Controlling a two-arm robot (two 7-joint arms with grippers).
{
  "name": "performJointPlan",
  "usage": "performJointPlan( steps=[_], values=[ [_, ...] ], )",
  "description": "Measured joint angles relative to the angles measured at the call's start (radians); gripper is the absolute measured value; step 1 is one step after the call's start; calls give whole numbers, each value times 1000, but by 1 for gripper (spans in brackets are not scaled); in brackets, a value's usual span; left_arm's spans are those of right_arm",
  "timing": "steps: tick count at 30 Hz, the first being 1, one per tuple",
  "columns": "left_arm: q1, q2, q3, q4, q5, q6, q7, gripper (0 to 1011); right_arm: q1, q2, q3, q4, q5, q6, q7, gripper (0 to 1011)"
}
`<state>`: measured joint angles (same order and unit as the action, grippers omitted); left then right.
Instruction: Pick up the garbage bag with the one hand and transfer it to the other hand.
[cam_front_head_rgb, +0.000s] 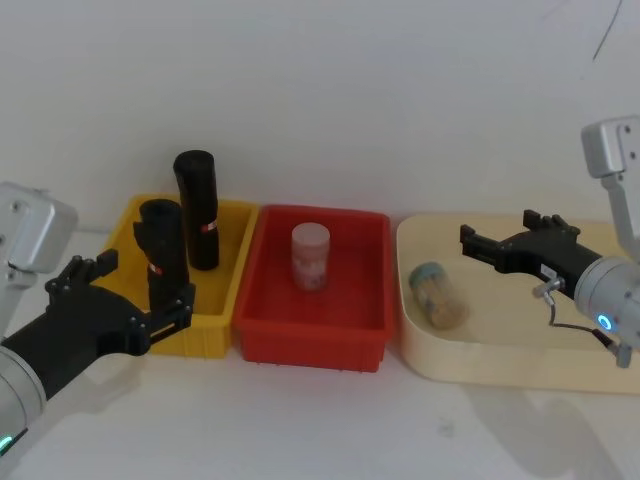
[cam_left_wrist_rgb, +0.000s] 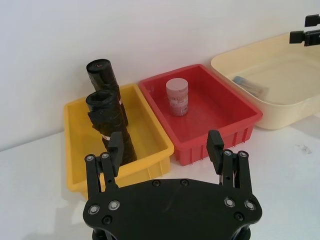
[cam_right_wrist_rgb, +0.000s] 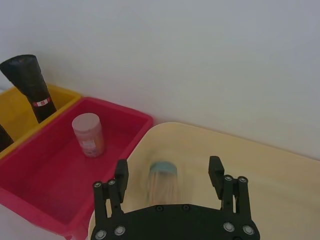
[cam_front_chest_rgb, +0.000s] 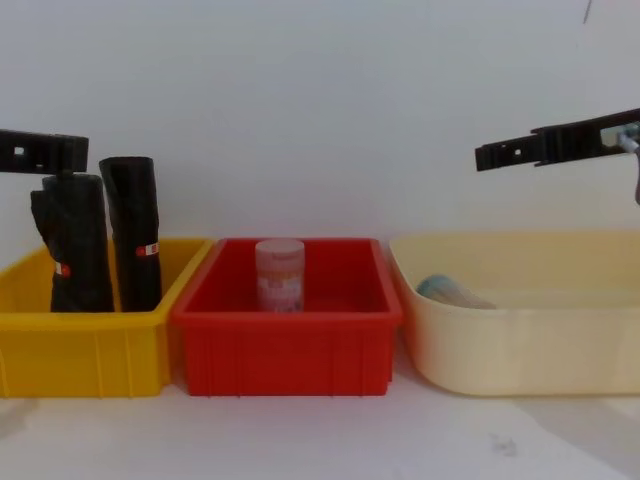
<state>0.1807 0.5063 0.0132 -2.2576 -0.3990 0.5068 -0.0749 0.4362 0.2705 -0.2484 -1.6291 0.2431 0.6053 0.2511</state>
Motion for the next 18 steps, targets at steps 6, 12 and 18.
performJointPlan(
  steps=[6, 12, 18],
  values=[
    [0, 0, 0, 0, 0, 0, 0, 1002, 9, -1, -9, 15, -4, 3, 2, 1000],
    [-5, 3, -1, 0, 0, 1, -6, 1002, 13, -2, -13, 22, -6, 5, 2, 1000],
    [-16, 11, -6, -3, -2, 5, -19, 1002, 16, -2, -16, 27, -7, 6, 3, 1000]
  ],
)
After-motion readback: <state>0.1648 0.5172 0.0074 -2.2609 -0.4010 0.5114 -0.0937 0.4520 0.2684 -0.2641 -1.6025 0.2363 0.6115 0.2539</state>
